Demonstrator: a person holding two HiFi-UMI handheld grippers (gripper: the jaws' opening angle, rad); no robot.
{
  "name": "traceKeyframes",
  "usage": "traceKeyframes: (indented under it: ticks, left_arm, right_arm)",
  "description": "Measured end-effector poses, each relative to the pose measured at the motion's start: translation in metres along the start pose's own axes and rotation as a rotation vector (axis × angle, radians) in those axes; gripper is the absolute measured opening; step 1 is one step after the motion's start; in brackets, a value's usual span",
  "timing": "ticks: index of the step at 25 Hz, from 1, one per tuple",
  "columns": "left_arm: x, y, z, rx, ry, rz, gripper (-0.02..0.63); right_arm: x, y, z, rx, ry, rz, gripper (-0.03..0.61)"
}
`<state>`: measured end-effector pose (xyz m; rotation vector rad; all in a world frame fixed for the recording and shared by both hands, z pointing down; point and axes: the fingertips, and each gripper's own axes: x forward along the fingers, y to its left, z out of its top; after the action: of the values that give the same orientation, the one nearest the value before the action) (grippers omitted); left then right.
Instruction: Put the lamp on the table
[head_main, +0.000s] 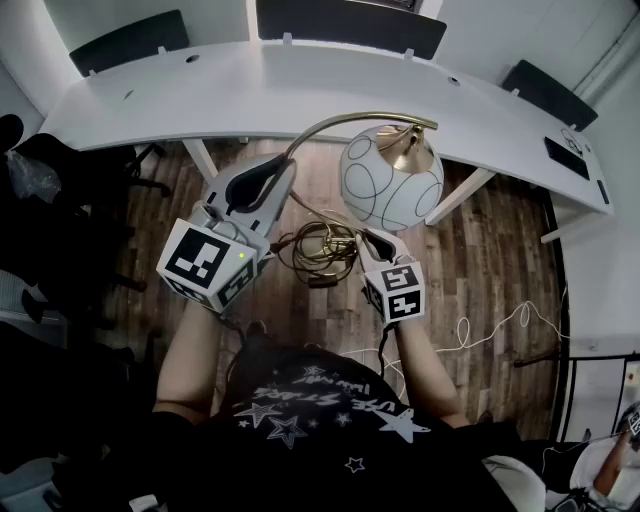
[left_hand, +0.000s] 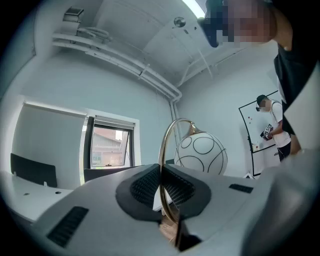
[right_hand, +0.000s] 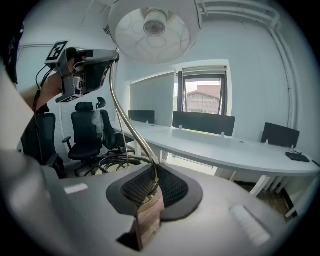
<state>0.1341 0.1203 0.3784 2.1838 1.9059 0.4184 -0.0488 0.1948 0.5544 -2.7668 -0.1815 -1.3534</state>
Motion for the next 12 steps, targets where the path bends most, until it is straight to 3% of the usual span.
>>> traceKeyframes:
  ticks: [12]
  left_arm:
    - [-0.0076, -0.0023, 0.0056, 0.006, -0.004, 0.017, 0.031]
  right_arm:
    - [-0.0063, 0.0056, 0.0045, -0.005, -0.001, 0.018, 0.038]
